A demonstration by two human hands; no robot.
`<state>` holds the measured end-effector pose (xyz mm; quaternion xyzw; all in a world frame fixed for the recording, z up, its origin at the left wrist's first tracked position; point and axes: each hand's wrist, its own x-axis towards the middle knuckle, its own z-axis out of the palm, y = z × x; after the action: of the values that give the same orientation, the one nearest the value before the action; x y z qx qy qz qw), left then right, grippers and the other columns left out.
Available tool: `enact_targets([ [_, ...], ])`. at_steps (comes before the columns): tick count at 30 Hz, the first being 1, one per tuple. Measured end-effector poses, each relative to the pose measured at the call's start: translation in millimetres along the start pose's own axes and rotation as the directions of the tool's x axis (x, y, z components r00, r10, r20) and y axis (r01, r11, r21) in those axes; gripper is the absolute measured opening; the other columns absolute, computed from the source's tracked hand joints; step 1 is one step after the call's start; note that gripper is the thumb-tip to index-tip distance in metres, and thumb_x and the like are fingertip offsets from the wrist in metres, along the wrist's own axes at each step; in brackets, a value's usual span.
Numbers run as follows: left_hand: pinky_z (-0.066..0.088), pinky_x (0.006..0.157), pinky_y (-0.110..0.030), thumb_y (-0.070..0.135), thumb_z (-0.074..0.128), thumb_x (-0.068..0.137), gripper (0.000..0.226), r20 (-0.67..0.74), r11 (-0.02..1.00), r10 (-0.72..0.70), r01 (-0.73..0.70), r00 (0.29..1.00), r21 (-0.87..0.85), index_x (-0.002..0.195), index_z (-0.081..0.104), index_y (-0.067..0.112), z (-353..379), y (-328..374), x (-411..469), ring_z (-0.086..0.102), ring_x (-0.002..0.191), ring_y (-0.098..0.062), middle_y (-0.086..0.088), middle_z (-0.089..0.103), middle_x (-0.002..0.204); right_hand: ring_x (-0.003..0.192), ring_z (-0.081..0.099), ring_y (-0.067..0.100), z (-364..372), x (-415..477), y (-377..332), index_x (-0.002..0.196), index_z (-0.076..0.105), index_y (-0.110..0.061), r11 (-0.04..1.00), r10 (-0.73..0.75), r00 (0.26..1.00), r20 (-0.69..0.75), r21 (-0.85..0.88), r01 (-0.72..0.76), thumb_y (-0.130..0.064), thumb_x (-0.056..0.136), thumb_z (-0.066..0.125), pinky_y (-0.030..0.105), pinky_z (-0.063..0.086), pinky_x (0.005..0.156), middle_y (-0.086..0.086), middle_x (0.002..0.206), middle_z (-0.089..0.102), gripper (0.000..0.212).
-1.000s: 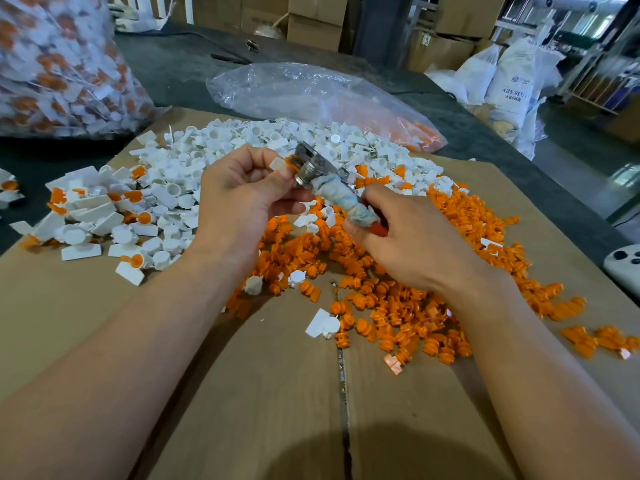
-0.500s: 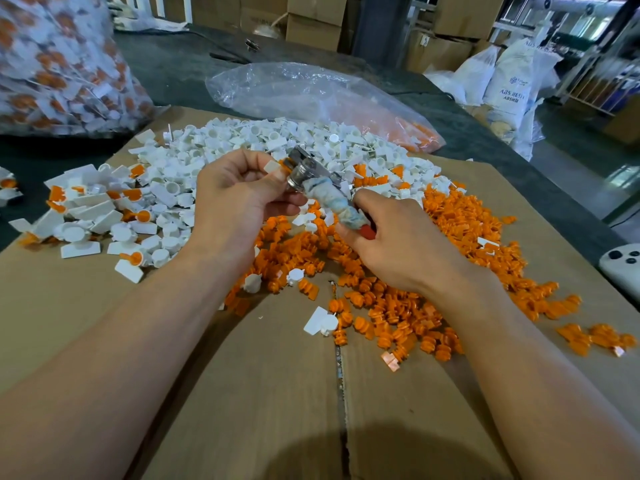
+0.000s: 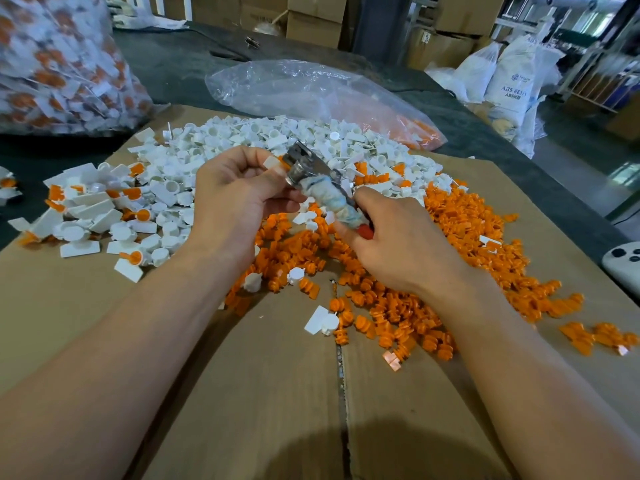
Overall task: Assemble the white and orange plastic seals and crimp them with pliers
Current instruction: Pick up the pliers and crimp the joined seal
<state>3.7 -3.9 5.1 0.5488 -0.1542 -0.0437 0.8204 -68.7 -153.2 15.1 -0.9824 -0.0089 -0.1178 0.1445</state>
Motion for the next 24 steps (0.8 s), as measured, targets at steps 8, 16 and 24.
enact_targets([
  [8, 0.052, 0.048, -0.021, -0.005, 0.059, 0.083, 0.017, -0.002, 0.999, -0.031, 0.031, 1.0, 0.029, 0.073, 0.054, 0.008, 1, 0, 0, 0.065, 0.052, -0.015, -0.001, 0.066, 0.055, 0.06, 0.038, 0.003, -2, 4, 15, 0.084, 0.038, -0.023, 0.996, 0.089, 0.989, -0.12, -0.012, -0.091, -0.056, 0.081, 0.052, 0.025, 0.022, 0.049, -0.012, 0.068, 0.04, 0.036],
  [16, 0.057, 0.055, -0.025, -0.006, 0.059, 0.084, 0.02, 0.076, 0.99, -0.052, 0.041, 0.996, 0.133, 0.074, 0.059, 0.011, 3, -3, -4, 0.069, 0.059, -0.019, -0.003, 0.068, 0.062, 0.079, 0.042, 0.016, -7, 11, 50, 0.101, 0.046, -0.013, 0.937, 0.299, 0.939, -0.171, -0.134, -0.323, -0.065, 0.076, 0.053, 0.03, 0.023, 0.054, -0.002, 0.09, 0.048, 0.059],
  [24, 0.055, 0.059, -0.019, -0.004, 0.065, 0.079, 0.02, 0.181, 0.946, 0.077, -0.129, 0.981, 0.299, 0.073, 0.066, 0.015, 5, -5, -10, 0.069, 0.064, -0.009, 0.008, 0.069, 0.061, 0.101, 0.051, 0.027, -3, 15, 65, 0.111, 0.048, -0.008, 0.892, 0.361, 0.926, -0.111, -0.249, -0.378, -0.071, 0.07, 0.054, 0.033, 0.034, 0.071, 0.01, 0.111, 0.055, 0.076],
])
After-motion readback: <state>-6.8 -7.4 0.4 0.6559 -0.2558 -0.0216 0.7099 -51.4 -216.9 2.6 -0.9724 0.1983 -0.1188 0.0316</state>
